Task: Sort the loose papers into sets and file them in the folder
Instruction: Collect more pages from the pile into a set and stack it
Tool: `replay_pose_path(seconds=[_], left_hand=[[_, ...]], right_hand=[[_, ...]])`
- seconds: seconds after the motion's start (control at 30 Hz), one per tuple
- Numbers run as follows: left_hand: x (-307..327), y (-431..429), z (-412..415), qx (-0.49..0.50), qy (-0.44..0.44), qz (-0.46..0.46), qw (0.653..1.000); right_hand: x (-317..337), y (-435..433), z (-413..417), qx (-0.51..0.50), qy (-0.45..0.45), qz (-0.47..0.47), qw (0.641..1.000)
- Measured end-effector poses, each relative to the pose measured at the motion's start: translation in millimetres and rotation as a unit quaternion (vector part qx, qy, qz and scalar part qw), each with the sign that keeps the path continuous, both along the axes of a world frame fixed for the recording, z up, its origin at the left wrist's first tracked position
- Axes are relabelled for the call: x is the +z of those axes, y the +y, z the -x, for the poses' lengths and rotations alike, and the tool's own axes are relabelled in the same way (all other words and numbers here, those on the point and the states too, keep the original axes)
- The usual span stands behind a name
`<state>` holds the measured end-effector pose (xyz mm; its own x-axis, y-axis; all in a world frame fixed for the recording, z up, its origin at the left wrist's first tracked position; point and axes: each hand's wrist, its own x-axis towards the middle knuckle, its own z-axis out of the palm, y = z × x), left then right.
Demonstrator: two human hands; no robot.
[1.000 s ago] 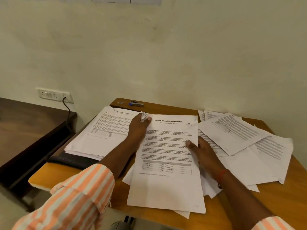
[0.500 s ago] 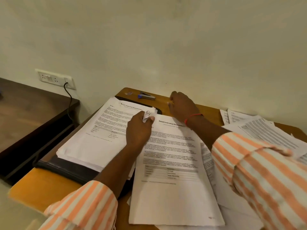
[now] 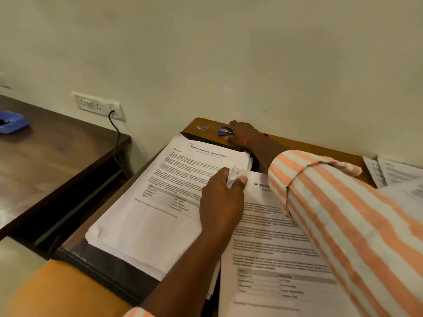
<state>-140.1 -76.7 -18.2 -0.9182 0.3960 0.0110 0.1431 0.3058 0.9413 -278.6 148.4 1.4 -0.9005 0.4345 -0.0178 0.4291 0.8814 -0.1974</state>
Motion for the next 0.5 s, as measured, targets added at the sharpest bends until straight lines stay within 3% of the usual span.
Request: replay_pose_path(seconds=[0.17, 0.4, 0.5], left_hand=[[7.6, -2.5, -2.7, -0.001, 0.006, -0.010, 1.000], [21.8, -9.4, -11.1, -0.005, 0.006, -0.053, 0.999], [21.8, -10.6, -16.0, -0.005, 0.009, -0.050, 0.999]], right_hand=[[-3.1, 3.3, -6.1, 0.008, 0.001, -0.041, 0.999], [63.8, -1.3, -107.4, 0.068, 0.028, 0.045, 0.996], [83.4, -15.1, -156.5, 0.115, 0.034, 0.032, 0.992]])
